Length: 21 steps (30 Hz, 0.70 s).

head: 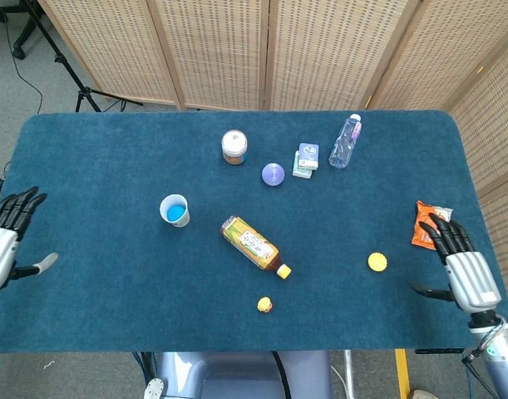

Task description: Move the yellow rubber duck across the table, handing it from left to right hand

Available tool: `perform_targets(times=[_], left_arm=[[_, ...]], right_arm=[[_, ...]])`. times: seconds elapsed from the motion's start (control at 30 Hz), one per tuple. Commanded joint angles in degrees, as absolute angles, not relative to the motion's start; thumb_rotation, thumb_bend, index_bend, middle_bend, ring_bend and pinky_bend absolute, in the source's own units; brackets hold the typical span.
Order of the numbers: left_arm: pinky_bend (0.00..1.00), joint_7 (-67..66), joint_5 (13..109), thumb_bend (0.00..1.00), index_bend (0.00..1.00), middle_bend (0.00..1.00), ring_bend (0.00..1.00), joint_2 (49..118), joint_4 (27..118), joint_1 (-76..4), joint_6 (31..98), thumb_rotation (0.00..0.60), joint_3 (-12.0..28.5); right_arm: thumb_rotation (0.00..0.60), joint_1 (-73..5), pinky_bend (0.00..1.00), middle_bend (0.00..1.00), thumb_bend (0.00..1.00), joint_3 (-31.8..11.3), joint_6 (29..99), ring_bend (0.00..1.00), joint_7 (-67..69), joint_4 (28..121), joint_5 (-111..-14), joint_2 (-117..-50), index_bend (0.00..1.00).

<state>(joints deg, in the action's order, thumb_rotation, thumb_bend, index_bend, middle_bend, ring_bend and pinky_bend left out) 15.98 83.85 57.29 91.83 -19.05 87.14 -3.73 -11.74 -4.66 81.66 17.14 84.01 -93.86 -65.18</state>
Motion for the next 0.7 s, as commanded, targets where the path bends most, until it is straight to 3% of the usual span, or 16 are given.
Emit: perform_targets(times=[0.03, 0.17, 0.33, 0.7], left_arm=[[0.0, 19.65, 83.81, 0.2, 0.02, 0.0, 0.0, 56.05, 90.93, -17.06, 88.1, 0.6, -3.46], [0.0, 22.85, 84.36, 0.2, 0.02, 0.0, 0.0, 56.21, 88.71, -15.76, 88.8, 0.6, -2.59], [0.0, 24.47, 84.45, 0.2, 0.02, 0.0, 0.0, 55.64, 87.77, -14.82, 88.57, 0.6, -1.45], [0.0, 25.98, 85.55, 0.2, 0.02, 0.0, 0.0, 55.15, 87.31, -13.26, 88.48, 0.6, 0.15]], right_arm=[[0.6, -15.92, 0.0, 0.0, 0.0, -2.91, 81.63, 0.0, 22.06, 81.84, -101.77, -65.06, 0.12], [0.6, -20.43, 0.0, 0.0, 0.0, -1.62, 81.25, 0.0, 22.38, 81.23, -109.27, -64.91, 0.16], [0.6, -26.3, 0.0, 0.0, 0.0, -0.51, 75.81, 0.0, 18.01, 82.76, -114.34, -66.47, 0.2], [0.6, -34.26, 0.0, 0.0, 0.0, -1.61, 64.6, 0.0, 3.05, 88.35, -115.25, -72.73, 0.26]])
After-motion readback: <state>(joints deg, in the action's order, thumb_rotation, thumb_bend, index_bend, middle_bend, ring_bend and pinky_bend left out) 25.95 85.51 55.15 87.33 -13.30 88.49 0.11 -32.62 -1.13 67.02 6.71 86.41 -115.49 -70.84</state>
